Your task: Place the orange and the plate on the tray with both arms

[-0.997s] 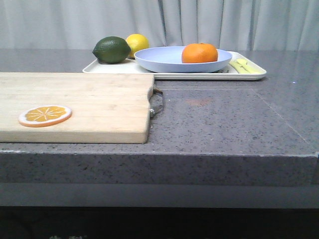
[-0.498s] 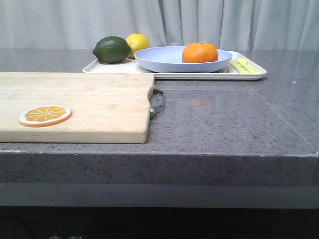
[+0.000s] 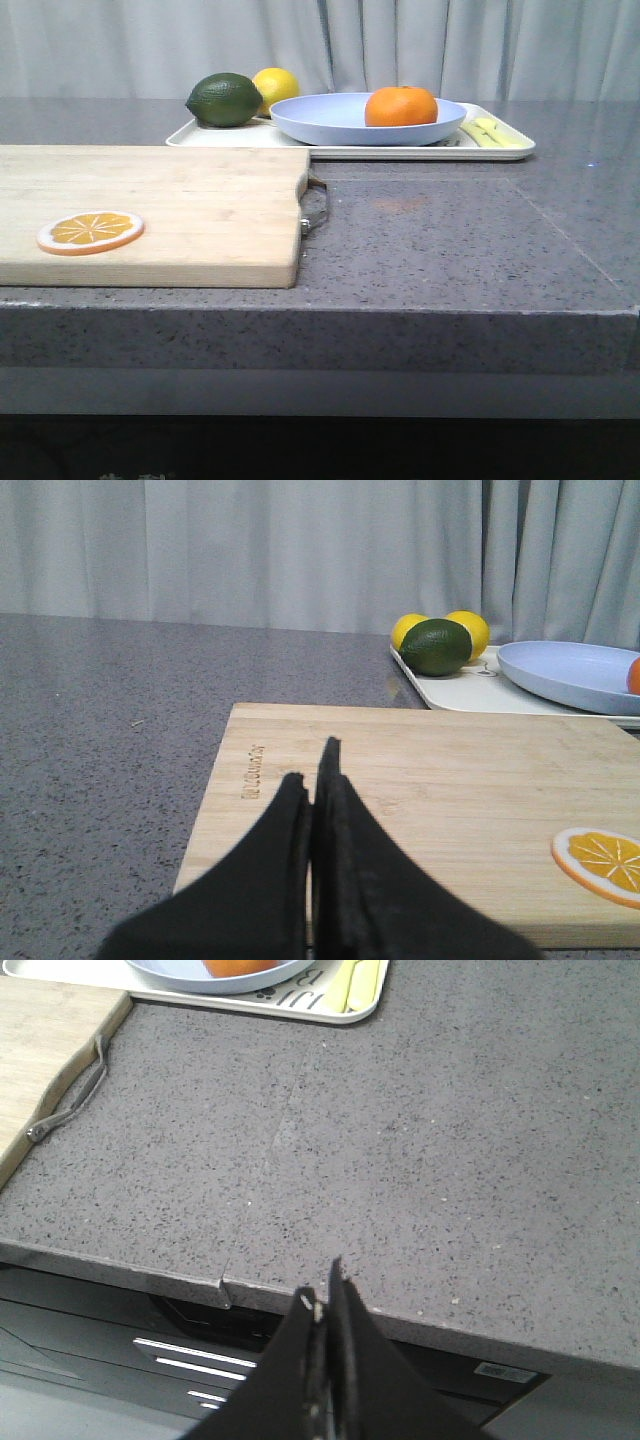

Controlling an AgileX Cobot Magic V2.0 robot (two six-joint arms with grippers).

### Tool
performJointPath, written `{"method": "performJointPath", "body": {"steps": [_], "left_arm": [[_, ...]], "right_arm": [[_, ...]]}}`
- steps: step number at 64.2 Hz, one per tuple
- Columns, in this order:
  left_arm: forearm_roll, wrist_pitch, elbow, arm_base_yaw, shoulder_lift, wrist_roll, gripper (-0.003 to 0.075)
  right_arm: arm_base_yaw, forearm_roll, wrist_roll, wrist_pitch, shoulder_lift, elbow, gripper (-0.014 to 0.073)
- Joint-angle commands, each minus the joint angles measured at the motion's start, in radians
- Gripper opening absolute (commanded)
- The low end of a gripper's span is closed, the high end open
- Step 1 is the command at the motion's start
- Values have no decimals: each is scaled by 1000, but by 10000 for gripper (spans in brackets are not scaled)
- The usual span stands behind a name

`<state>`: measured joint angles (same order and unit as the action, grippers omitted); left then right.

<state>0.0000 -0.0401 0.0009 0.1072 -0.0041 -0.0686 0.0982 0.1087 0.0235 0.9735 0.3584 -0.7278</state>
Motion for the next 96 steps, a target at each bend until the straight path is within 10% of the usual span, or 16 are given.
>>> {"method": "performJointPath", "body": {"steps": [1, 12, 39, 96], "left_arm": [[0, 76, 6, 5, -19, 3, -18], [0, 76, 6, 5, -19, 3, -18], [0, 76, 6, 5, -19, 3, -18], [0, 76, 6, 5, -19, 3, -18]], "right_arm": [[-4, -4, 8, -65, 9, -20, -69], [-7, -27, 9, -118, -12, 10, -69], [-88, -23, 19, -891, -329, 614, -67], [-102, -36, 20, -1016, -390, 751, -67]]}}
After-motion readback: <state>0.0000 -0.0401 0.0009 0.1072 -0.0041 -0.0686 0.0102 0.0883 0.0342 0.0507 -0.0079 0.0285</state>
